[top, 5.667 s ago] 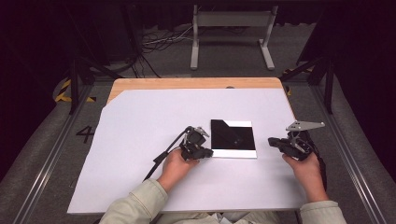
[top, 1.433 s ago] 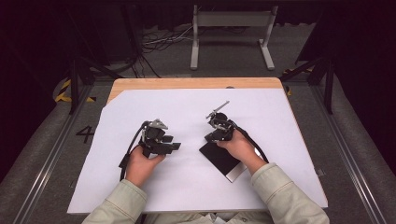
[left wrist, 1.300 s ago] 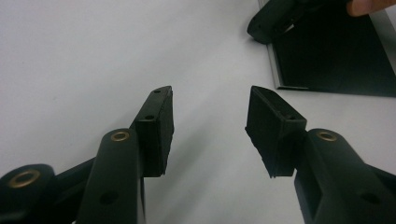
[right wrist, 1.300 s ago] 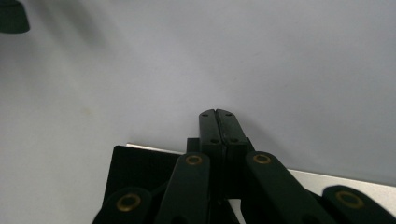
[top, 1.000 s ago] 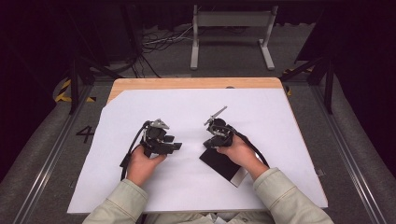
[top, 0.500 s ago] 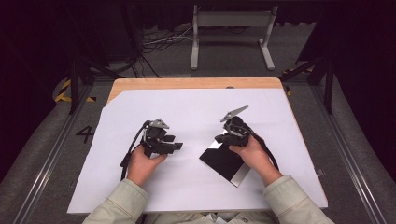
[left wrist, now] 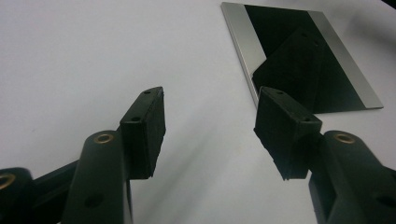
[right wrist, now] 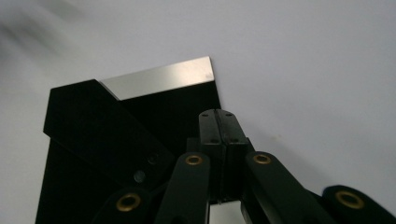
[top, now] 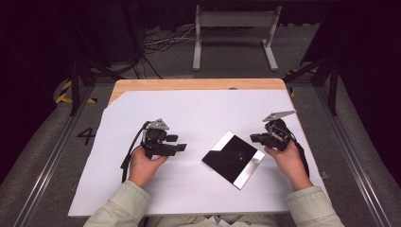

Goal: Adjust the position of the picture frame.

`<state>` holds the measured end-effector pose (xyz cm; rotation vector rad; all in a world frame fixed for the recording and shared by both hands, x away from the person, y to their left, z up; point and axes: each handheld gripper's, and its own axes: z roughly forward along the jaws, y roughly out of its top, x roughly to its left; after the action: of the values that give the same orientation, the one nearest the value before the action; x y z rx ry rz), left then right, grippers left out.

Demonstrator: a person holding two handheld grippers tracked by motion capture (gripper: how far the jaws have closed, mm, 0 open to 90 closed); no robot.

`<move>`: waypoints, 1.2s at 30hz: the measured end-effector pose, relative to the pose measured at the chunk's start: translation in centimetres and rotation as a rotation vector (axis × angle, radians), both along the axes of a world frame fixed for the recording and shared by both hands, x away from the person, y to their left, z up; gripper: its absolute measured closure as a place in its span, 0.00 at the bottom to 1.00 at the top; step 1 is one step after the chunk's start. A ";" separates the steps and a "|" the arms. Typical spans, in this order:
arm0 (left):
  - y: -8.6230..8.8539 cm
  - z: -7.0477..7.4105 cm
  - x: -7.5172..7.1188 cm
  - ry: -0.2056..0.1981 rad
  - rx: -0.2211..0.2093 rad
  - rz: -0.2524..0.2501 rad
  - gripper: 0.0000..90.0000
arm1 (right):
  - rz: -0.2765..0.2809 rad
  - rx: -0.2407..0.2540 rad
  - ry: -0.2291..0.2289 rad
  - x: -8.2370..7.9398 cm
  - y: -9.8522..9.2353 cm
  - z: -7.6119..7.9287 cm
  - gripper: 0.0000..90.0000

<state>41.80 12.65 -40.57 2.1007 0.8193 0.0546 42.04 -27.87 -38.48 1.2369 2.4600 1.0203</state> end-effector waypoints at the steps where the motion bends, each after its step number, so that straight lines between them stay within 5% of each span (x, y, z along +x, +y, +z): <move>1: 0.0 0.0 0.0 0.000 0.002 0.002 0.48 | -0.009 0.001 0.003 -0.1 -0.4 -0.1 1.00; 8: 0.1 -0.3 0.3 0.005 0.054 0.025 0.50 | -0.043 -0.013 0.031 -0.6 -2.1 -0.2 1.00; 22: -0.1 -0.3 0.3 0.011 0.055 0.034 0.50 | -0.042 -0.102 0.132 -2.4 -3.0 -2.6 1.00; 30: -0.2 -0.4 0.3 0.015 0.057 0.028 0.50 | -0.034 -0.131 0.154 -2.8 -3.2 -3.3 1.00; 36: -0.2 -0.4 0.3 0.018 0.052 0.029 0.50 | -0.046 -0.104 0.132 -2.7 -3.2 -3.4 1.00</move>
<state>42.14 12.48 -40.98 2.1412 0.8677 0.0732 39.37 -31.07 -41.88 1.3601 2.5333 0.8128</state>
